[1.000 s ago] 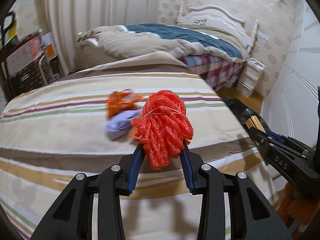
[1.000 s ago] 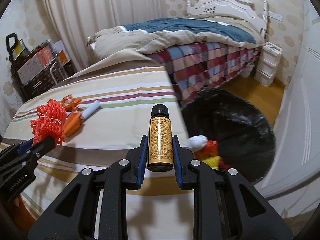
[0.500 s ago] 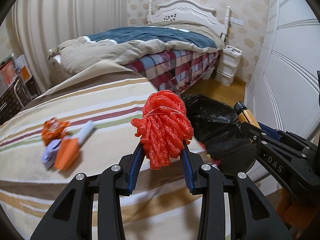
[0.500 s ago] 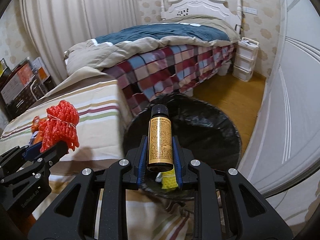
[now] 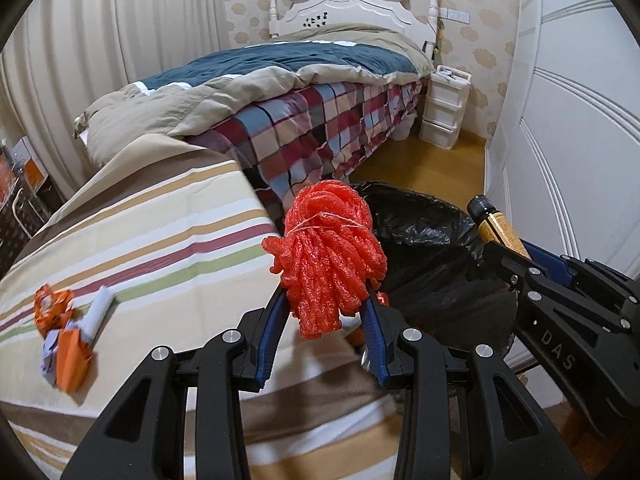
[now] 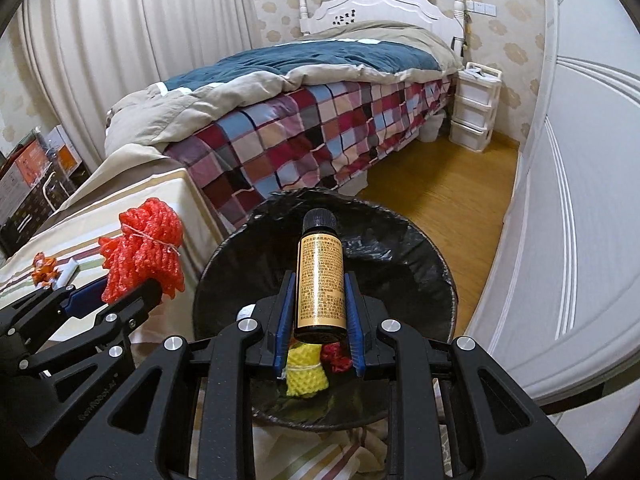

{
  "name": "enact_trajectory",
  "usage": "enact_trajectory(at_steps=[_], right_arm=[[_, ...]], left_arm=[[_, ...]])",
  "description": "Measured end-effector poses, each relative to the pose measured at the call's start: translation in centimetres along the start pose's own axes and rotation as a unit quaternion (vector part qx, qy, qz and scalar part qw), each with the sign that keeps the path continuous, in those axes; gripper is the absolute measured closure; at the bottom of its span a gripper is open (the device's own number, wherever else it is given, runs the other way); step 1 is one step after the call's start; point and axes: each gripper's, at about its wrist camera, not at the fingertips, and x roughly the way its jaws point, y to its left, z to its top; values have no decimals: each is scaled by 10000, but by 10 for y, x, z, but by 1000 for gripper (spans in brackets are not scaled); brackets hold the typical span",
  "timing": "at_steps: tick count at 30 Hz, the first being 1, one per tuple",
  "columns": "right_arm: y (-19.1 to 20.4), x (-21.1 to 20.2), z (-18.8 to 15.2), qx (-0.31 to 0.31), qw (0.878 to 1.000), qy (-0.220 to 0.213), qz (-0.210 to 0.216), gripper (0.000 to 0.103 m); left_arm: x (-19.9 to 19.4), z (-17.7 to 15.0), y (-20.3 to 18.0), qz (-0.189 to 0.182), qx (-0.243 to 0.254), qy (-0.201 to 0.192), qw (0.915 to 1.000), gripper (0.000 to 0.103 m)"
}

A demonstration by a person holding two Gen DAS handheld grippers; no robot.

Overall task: Collect trash
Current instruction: 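Carry the net and bottle over the bin while opening both tools to drop them, then move the right tool back to the bed and grasp the orange paper cone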

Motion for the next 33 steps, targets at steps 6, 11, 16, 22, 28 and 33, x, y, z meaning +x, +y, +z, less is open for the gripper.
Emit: enact_trajectory(at_steps=[6,11,16,22,28,33], right_arm=[[-10,13,3,83,9999,61,-58,80],[-14,18,1,141,9998,59,-137,73],[-20,11,-4,279,9992,0,-293,55],[-16,1,-8,329,9988,-59,-360,36],[5,-13,-10,210,9994,-103,-249,27],[29,-20,-15,82,9999,-90,-66,27]], left_arm=[[7,4,-7,-33,49,9,10000,60],[12,3,-7,-26,-11,85,10000,43],[6,2,0,-5,-135,14,9999,30],[-8,-4,10,108,-212,-91,9997,27],[-25,-20,33,346,-342,-113,9988,25],[-42,-36,65,575,-571,-95,9967,25]])
